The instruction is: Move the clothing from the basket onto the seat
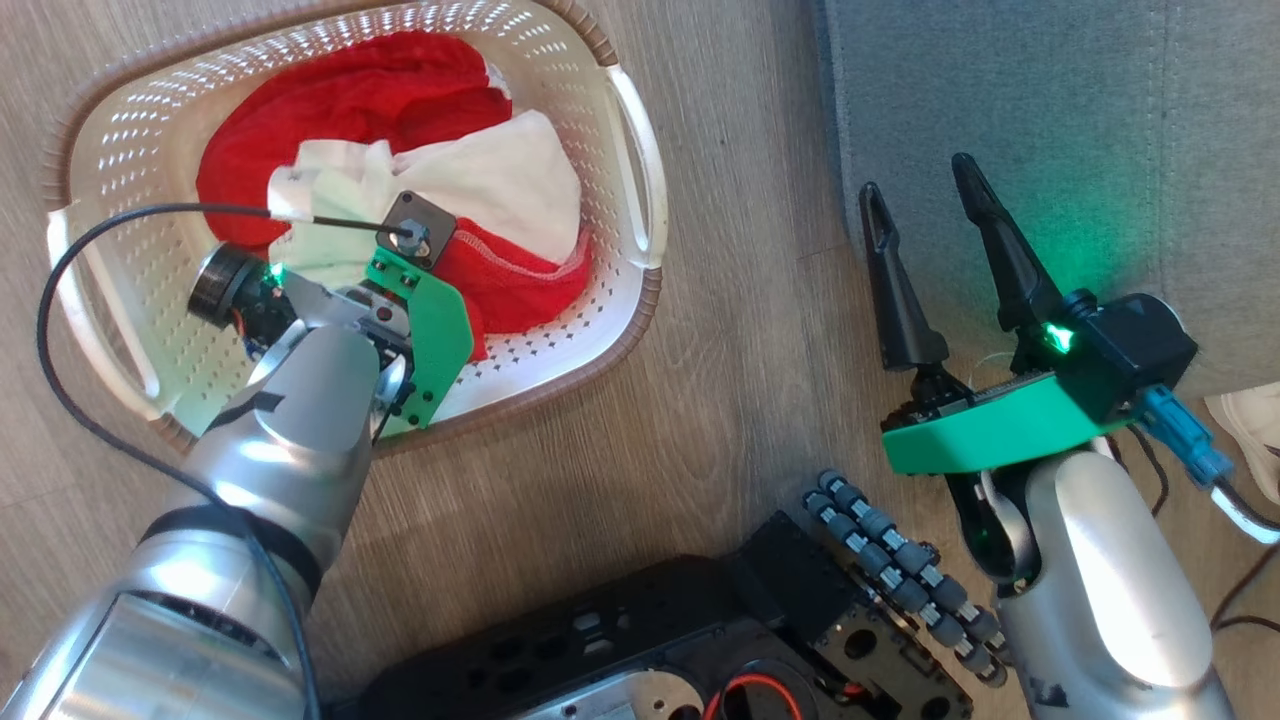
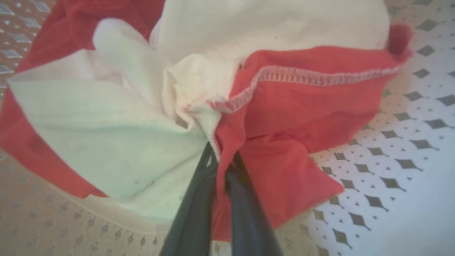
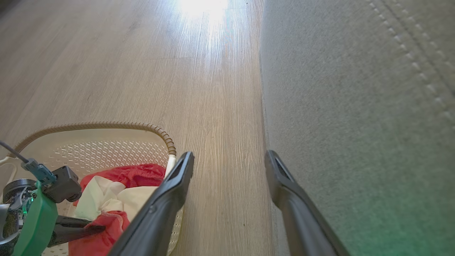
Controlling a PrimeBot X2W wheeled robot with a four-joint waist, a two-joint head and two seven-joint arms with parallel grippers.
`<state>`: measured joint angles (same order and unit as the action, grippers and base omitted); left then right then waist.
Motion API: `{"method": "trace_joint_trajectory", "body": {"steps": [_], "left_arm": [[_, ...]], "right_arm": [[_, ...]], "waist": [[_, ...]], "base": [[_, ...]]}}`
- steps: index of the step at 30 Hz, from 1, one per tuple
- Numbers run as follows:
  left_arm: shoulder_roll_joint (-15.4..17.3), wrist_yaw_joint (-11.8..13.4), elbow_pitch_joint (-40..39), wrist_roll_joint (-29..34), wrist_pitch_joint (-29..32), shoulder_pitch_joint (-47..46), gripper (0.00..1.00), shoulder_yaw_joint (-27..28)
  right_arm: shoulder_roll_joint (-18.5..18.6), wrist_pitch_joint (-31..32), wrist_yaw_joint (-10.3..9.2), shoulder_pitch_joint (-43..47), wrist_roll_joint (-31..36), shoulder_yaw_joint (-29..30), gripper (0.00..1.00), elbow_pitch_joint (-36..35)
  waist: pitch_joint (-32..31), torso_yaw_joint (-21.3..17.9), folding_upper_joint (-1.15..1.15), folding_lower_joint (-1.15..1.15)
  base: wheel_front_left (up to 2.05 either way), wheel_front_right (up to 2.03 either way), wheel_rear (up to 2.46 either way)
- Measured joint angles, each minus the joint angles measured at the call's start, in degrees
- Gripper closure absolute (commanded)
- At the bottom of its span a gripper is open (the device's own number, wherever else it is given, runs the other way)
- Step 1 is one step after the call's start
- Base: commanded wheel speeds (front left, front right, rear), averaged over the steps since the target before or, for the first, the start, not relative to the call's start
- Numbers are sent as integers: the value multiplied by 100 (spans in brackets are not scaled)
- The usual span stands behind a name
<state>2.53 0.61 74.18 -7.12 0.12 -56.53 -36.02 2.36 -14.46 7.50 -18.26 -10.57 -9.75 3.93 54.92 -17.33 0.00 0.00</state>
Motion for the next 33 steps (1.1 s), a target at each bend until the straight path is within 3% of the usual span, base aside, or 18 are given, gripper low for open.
{"method": "trace_joint_trajectory", "body": {"steps": [13, 17, 33], "left_arm": [[-2, -96, 23, -272, -79, 14, 100, -114], [-2, -92, 24, -319, -186, 39, 100, -116], [-11, -96, -114, -1036, -816, 1022, 100, -230]], "right_arm": [[0, 0, 0, -250, -12, 30, 0, 249], [0, 0, 0, -463, -300, 13, 0, 352], [2, 0, 0, -438, -249, 0, 0, 884]], "waist": [[-173, 70, 0, 0], [-298, 66, 0, 1], [-1792, 354, 0, 0]], "base": [[0, 0, 0], [0, 0, 0], [0, 0, 0]]}}
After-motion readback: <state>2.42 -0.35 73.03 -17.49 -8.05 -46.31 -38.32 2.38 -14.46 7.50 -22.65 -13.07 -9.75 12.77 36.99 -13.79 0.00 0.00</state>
